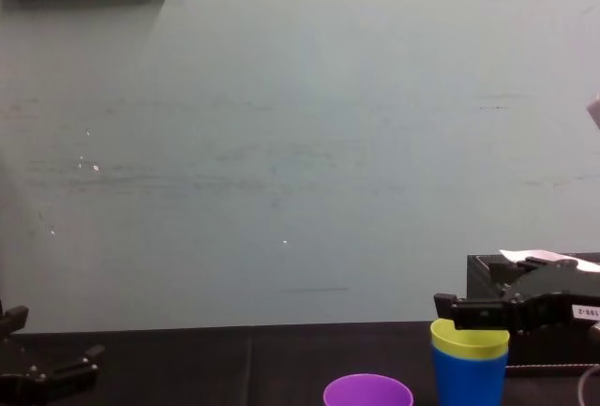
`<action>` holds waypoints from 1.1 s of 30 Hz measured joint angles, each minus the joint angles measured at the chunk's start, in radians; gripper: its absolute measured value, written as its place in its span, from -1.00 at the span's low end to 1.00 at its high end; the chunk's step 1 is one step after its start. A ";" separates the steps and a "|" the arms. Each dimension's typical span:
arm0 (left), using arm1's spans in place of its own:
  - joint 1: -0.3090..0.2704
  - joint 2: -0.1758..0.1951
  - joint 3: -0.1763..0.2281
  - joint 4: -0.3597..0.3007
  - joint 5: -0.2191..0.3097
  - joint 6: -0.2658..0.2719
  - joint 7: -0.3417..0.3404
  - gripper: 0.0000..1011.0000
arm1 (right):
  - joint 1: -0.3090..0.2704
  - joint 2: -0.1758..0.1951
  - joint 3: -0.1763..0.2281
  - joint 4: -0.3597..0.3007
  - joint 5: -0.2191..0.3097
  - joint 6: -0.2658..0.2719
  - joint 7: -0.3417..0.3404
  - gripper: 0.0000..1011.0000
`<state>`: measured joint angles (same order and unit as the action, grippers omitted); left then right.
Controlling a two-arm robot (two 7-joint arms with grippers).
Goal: Stack the three plastic cups sequentially using one hand.
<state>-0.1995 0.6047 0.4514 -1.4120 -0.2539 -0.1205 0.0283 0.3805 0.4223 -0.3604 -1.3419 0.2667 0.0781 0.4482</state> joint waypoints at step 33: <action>0.000 0.000 0.000 0.000 0.000 0.000 0.000 1.00 | -0.230 0.147 0.036 -0.228 0.178 -0.059 0.125 0.99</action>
<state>-0.1995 0.6047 0.4514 -1.4120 -0.2539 -0.1205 0.0283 0.1507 0.5689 -0.3244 -1.5704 0.4448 0.0192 0.5737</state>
